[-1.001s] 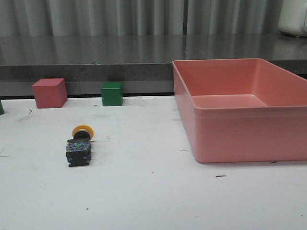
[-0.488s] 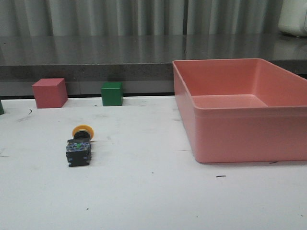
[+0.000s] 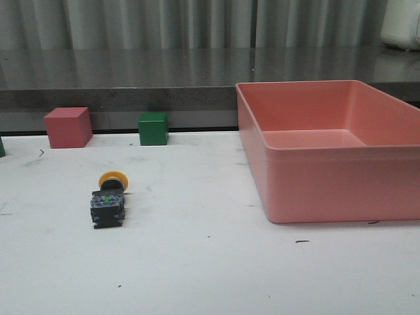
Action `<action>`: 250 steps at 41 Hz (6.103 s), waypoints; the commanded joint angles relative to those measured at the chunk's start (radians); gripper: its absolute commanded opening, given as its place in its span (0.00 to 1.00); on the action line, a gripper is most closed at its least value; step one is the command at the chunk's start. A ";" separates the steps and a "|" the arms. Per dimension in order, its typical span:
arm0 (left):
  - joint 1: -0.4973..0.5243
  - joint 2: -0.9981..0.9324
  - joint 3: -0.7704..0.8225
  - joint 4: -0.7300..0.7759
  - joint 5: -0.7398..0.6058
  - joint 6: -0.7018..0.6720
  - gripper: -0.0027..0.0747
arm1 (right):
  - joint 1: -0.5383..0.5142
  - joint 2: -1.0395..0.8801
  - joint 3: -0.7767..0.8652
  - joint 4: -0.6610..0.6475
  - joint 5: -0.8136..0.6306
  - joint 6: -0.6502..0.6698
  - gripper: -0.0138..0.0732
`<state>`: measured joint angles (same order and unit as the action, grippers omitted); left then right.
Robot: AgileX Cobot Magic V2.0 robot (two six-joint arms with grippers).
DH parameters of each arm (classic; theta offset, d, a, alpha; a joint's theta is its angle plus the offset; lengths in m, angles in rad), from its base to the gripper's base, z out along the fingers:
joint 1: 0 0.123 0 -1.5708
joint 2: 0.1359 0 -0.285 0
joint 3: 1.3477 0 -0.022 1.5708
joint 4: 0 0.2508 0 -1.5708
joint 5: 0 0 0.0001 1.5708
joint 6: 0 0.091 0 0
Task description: Place and stand button with both arms
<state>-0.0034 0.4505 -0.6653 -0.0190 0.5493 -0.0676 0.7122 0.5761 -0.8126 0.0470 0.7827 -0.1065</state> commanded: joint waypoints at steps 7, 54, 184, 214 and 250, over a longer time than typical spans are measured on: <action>-0.008 0.016 -0.030 0.000 -0.080 0.000 0.83 | -0.001 0.001 -0.025 0.004 -0.065 -0.006 0.70; -0.482 0.910 -0.444 -0.010 0.237 -0.056 0.83 | -0.001 0.001 -0.025 0.004 -0.065 -0.006 0.70; -0.310 1.139 -0.646 -0.244 0.229 0.247 0.27 | -0.001 0.001 -0.025 0.004 -0.065 -0.006 0.70; -0.237 0.638 0.096 -0.220 -0.663 0.265 0.27 | -0.001 0.001 -0.025 0.004 -0.065 -0.006 0.70; -0.356 1.085 0.315 -0.071 -1.669 0.122 0.27 | -0.001 0.001 -0.025 0.004 -0.065 -0.006 0.70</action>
<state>-0.3498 1.5101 -0.3294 -0.1502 -0.9527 0.0810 0.7122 0.5754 -0.8117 0.0470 0.7827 -0.1072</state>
